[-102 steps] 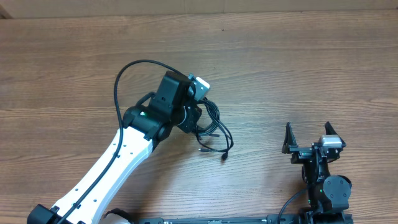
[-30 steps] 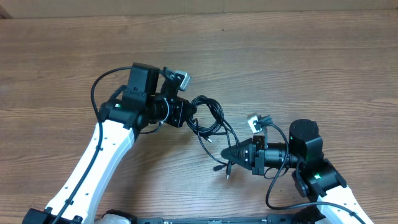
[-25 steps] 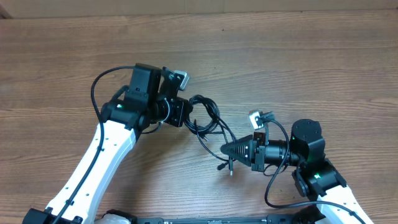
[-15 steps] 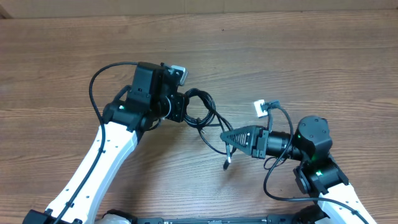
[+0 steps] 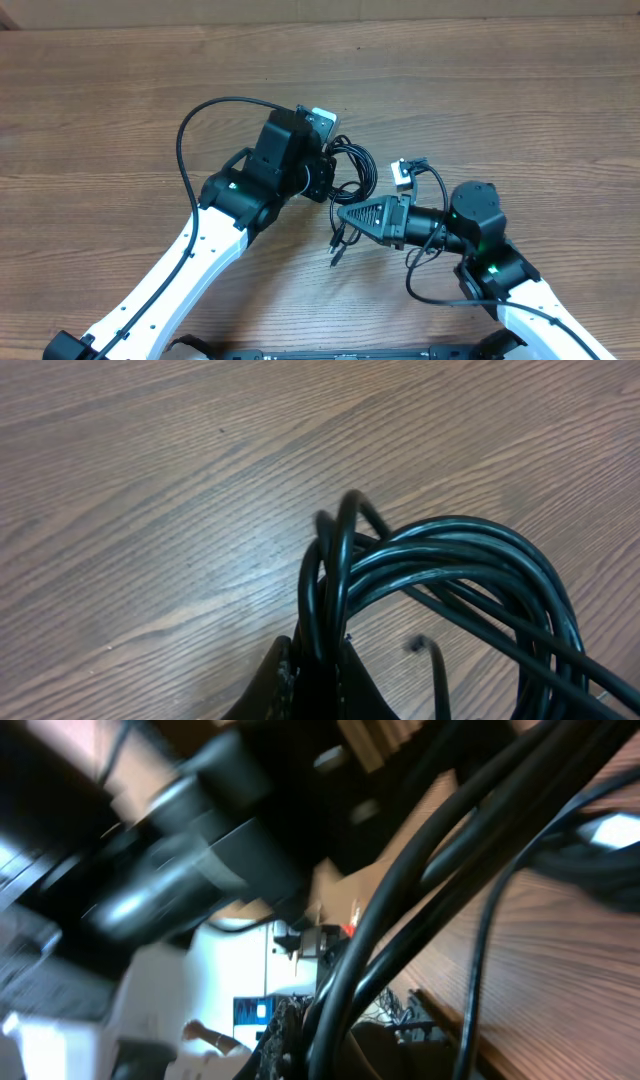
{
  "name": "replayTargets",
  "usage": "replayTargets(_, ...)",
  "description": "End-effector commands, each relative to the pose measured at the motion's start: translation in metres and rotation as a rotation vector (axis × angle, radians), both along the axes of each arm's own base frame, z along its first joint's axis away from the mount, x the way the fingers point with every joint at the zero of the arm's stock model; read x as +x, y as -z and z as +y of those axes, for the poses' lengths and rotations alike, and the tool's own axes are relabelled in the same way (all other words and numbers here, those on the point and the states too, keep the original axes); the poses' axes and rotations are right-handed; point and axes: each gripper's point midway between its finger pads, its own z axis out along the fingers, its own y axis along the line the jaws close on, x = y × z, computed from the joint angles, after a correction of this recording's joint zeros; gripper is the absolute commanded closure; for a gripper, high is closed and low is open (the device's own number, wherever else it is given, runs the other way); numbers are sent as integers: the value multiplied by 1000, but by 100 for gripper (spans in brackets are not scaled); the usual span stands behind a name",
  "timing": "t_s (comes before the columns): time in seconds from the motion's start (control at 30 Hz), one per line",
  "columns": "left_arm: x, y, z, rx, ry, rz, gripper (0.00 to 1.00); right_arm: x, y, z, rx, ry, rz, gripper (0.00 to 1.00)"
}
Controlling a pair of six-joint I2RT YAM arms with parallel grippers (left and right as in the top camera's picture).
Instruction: Untangle cables
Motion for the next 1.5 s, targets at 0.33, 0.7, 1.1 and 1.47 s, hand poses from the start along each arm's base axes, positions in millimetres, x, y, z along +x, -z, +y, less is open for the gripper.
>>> replayTargets(0.33, -57, -20, -51, -174, 449, 48, 96, 61, 30, -29, -140, 377, 43, 96)
replayTargets(0.7, -94, -38, -68, -325, 663, 100, 96, 82, 62, -68, -292, 625, 97, 96)
replayTargets(1.1, -118, -92, -89, -626, 794, 180, 96, 95, 60, -77, -237, 736, 153, 89)
replayTargets(1.47, -67, -68, -82, -597, 282, 377, 96, 93, 59, -71, -242, 690, 127, 23)
